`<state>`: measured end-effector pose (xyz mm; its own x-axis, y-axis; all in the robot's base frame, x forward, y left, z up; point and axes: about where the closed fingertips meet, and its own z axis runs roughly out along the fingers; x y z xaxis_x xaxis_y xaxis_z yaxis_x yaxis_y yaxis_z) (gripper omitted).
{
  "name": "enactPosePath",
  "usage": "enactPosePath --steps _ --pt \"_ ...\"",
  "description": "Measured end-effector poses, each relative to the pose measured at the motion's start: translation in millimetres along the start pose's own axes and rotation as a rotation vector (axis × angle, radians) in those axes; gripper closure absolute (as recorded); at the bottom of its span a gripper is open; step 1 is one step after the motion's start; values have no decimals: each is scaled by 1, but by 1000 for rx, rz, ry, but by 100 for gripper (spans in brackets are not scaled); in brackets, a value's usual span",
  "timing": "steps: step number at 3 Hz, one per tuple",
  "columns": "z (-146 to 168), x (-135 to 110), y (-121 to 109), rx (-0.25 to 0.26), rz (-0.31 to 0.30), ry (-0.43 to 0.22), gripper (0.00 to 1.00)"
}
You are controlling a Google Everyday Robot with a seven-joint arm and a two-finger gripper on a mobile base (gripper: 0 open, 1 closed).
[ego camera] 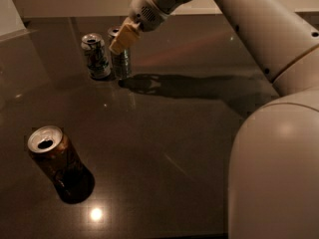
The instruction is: Move redbull can near 7up can
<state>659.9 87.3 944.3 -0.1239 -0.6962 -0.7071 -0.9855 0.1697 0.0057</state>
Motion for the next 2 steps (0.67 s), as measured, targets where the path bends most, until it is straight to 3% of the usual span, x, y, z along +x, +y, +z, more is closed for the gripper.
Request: enactPosePath --steps 1,2 --pt "19 -5 -1 -19 -1 10 82" --pt "28 -8 -4 -5 -18 25 59"
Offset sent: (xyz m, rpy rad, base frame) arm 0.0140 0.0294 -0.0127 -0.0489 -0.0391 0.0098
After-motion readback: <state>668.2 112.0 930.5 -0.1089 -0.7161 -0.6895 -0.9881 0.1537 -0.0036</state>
